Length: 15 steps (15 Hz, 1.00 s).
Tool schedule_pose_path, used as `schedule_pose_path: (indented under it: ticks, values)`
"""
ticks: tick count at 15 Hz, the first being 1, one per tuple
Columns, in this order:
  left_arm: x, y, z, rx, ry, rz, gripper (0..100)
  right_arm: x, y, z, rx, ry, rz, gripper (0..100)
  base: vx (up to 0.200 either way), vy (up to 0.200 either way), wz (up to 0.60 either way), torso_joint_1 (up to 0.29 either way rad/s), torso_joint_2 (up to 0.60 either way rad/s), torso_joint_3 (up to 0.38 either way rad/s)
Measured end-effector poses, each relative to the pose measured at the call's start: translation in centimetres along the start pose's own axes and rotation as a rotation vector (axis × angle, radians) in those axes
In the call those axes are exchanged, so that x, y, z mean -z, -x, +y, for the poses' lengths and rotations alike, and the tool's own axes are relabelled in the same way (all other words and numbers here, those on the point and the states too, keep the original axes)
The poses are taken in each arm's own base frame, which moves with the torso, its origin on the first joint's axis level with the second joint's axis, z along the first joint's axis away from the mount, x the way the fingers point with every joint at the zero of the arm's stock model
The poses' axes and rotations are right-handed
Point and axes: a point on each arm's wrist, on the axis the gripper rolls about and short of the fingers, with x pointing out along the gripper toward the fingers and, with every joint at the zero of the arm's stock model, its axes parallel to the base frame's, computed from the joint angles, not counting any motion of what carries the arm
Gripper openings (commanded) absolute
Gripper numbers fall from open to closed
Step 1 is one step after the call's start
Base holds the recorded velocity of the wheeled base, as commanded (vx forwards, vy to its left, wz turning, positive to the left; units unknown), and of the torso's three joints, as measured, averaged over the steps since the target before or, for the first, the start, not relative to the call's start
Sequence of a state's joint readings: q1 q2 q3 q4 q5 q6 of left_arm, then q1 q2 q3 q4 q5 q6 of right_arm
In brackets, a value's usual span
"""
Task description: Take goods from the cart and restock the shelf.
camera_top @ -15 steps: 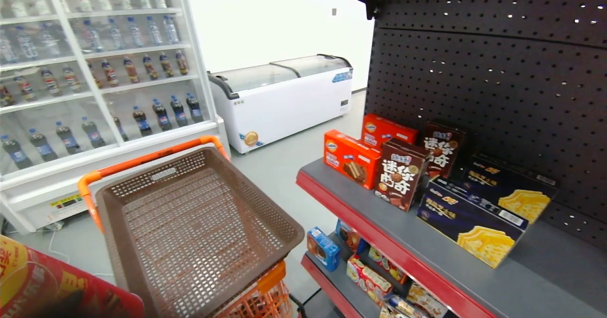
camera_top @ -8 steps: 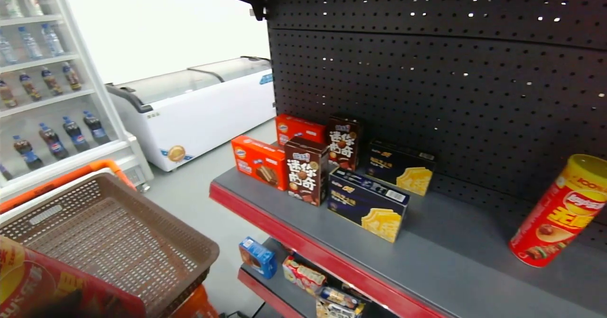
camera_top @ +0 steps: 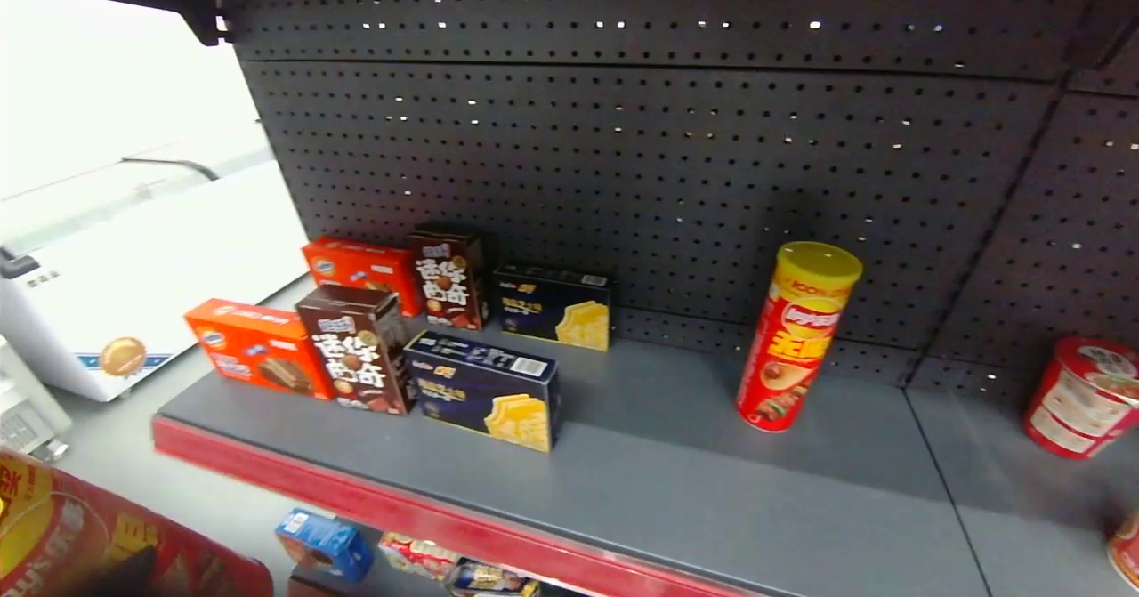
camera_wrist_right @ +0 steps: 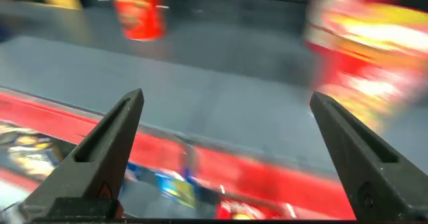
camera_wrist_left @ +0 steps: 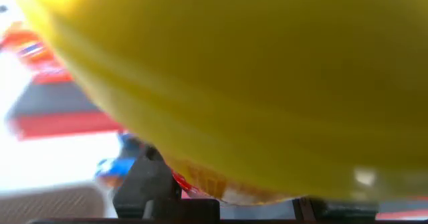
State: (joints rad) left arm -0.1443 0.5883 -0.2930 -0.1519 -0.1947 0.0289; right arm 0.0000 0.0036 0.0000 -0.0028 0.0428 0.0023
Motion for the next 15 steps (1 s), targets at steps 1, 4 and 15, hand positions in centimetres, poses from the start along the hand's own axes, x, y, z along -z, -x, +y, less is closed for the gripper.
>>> schedule_pose_path:
  ticks: [1, 4, 15]
  values:
    - [0.05, -0.01, 0.01, -0.001, 0.001, 0.002, 0, 0.00, 0.00, 0.00, 0.000, 0.000, 0.000, 100, 0.000, 0.000, -0.60, 0.007, 0.00, 0.002]
    - [0.16, -0.04, 0.01, -0.003, 0.002, 0.007, 0, 0.00, 0.00, 0.00, 0.000, 0.000, 0.000, 100, 0.000, 0.000, -0.20, 0.001, 0.00, 0.001]
    - [0.32, -0.08, 0.04, -0.008, 0.005, 0.013, 0, 0.02, 0.00, 0.00, 0.000, 0.001, 0.001, 100, 0.000, 0.000, -0.11, 0.000, 0.00, 0.000]
